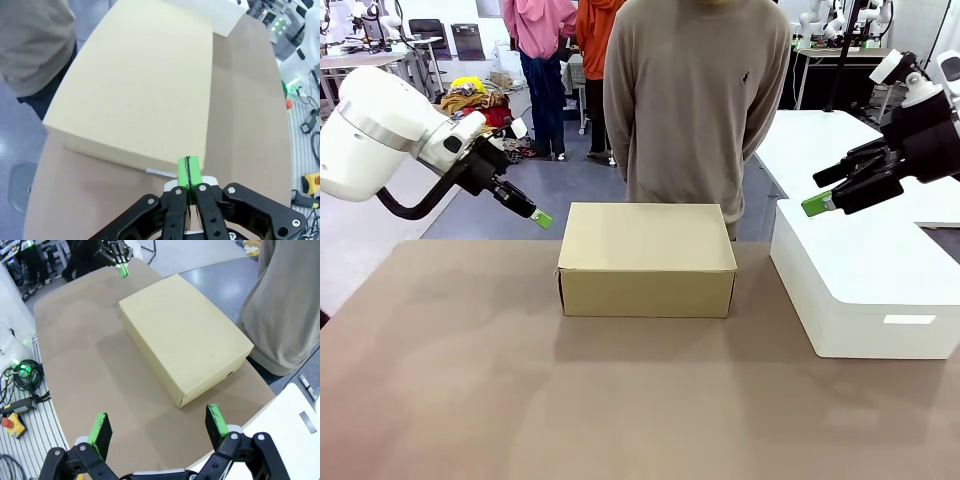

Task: Pack the shoes into the box.
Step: Press down on the lid of the Shoes Box.

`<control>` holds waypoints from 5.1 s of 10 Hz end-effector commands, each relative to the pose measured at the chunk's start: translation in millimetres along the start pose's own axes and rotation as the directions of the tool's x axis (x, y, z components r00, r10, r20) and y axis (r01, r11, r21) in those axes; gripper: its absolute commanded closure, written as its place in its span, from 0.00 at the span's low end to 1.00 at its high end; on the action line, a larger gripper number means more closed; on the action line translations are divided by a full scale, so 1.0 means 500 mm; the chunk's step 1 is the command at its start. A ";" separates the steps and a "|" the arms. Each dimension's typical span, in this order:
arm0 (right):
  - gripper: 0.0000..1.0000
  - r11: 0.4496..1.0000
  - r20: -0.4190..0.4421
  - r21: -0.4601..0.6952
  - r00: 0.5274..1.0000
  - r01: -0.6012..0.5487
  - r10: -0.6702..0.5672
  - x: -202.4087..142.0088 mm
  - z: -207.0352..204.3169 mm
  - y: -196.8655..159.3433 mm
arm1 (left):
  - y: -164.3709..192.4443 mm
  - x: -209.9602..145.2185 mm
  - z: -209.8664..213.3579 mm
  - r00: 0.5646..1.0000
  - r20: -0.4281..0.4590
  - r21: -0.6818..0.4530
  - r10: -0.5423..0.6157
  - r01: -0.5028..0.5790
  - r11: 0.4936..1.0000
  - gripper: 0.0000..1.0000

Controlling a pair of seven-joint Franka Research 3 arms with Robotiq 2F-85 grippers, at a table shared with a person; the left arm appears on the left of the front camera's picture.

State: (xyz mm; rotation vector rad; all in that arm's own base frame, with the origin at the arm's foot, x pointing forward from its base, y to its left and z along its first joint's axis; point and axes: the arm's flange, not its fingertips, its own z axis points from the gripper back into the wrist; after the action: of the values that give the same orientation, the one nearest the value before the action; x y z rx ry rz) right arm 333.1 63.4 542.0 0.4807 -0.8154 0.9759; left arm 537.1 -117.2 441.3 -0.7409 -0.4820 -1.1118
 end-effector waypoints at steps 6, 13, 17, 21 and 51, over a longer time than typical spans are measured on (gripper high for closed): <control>0.00 1.000 0.027 0.015 0.999 -0.020 0.020 0.002 -0.001 -0.007 | -0.039 0.009 0.055 0.971 -0.215 0.011 -0.107 0.112 0.994 1.00; 0.18 1.000 -0.020 0.008 1.000 -0.011 0.011 0.014 -0.005 -0.001 | -0.153 -0.046 0.144 0.851 -0.517 0.110 -0.089 0.169 0.979 0.00; 0.95 1.000 -0.138 -0.019 0.990 0.008 -0.011 0.105 -0.062 -0.015 | -0.225 -0.077 0.143 0.816 -0.578 0.180 -0.034 0.167 0.969 0.00; 1.00 0.999 -0.302 -0.050 0.953 -0.013 -0.003 0.199 -0.170 -0.022 | -0.252 -0.099 0.107 0.765 -0.642 0.238 0.042 0.148 0.960 0.00; 1.00 0.928 -0.572 -0.285 0.735 0.239 -0.365 0.248 -0.738 -0.214 | -0.257 -0.104 0.068 0.761 -0.649 0.178 0.011 0.138 0.974 0.00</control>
State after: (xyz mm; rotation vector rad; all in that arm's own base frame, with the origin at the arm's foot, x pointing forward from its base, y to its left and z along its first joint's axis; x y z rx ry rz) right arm 603.5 323.3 412.4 0.1262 -0.2428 0.6916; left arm 399.8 -93.8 465.8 -0.1274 -0.0286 -1.2754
